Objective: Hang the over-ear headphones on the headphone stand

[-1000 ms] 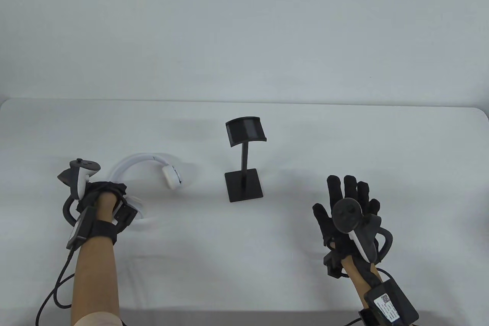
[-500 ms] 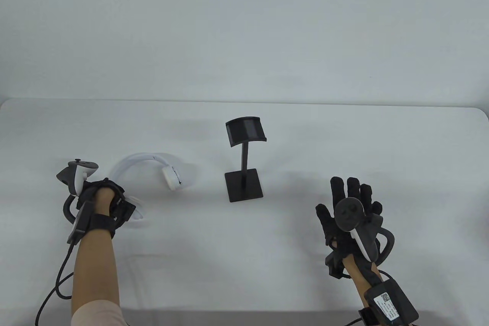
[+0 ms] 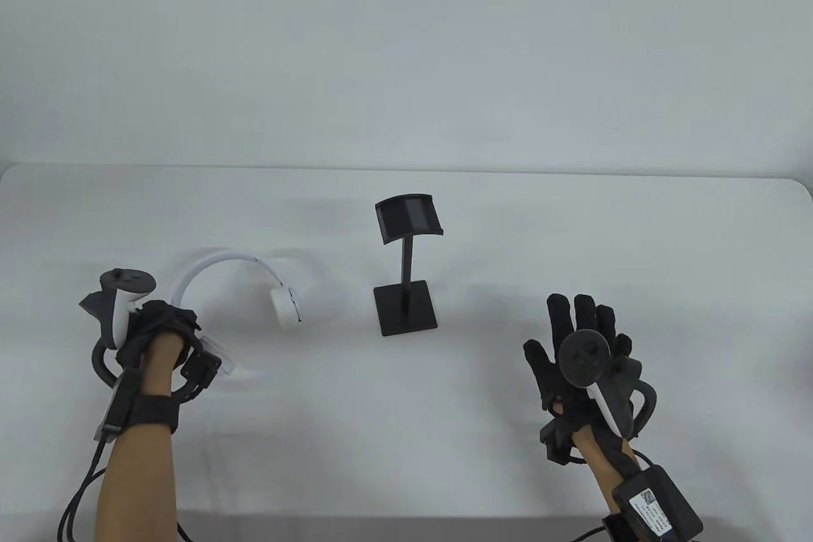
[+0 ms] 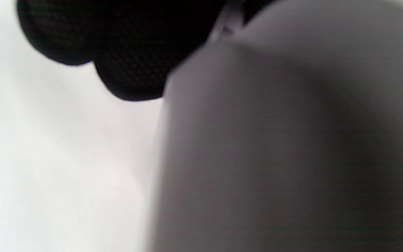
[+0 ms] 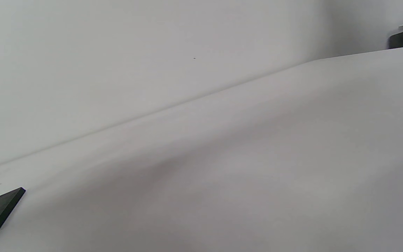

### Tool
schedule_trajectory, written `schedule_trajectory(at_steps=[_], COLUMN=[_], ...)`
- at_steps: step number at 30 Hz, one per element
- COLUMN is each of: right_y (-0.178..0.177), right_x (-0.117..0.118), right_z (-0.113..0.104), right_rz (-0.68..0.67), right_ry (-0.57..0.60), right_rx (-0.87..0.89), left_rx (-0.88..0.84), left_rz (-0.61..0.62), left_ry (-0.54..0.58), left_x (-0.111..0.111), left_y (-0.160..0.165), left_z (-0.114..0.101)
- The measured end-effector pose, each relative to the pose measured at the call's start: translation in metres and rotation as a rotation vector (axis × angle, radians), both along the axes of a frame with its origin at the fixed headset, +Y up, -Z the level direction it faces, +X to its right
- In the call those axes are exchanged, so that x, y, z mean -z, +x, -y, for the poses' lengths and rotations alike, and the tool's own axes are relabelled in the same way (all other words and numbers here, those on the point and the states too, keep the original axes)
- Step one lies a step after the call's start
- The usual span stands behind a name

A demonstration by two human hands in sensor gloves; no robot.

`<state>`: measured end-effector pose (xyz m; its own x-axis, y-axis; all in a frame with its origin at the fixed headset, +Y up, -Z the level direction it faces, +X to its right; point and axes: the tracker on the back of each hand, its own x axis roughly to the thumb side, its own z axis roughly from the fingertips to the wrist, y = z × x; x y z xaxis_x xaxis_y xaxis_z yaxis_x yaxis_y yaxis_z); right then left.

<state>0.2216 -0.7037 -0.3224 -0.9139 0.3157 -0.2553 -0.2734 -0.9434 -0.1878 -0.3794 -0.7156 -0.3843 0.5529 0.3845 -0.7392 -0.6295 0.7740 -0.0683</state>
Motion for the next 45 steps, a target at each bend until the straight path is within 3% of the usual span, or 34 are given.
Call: schedule_trajectory(at_steps=[14,21,31,39,45], right_y=[-0.007,-0.009,-0.006,-0.003,0.000], right_x=[0.001,0.000,0.000,0.000,0.001], right_z=[0.000,-0.001,-0.003,-0.004,-0.005], right_rz=[-0.074,-0.088,-0.077,-0.062,-0.052], right_ry=[-0.003,0.004,0.009,0.009,0.011], right_rx=[0.027,0.030,0.045,0.051,0.058], left_rx=[0.107,0.184,0.201,0.205,0.184], left_rz=[0.336,0.438,0.469,0.430,0.408], left_ry=[0.388,0.526,0.620,0.636,0.605], left_x=[-0.067,-0.070,-0.027,0.009,0.023], left_y=[0.104,0.161,0.221,0.240,0.244], left_z=[-0.093,-0.119,-0.117,-0.093,-0.078])
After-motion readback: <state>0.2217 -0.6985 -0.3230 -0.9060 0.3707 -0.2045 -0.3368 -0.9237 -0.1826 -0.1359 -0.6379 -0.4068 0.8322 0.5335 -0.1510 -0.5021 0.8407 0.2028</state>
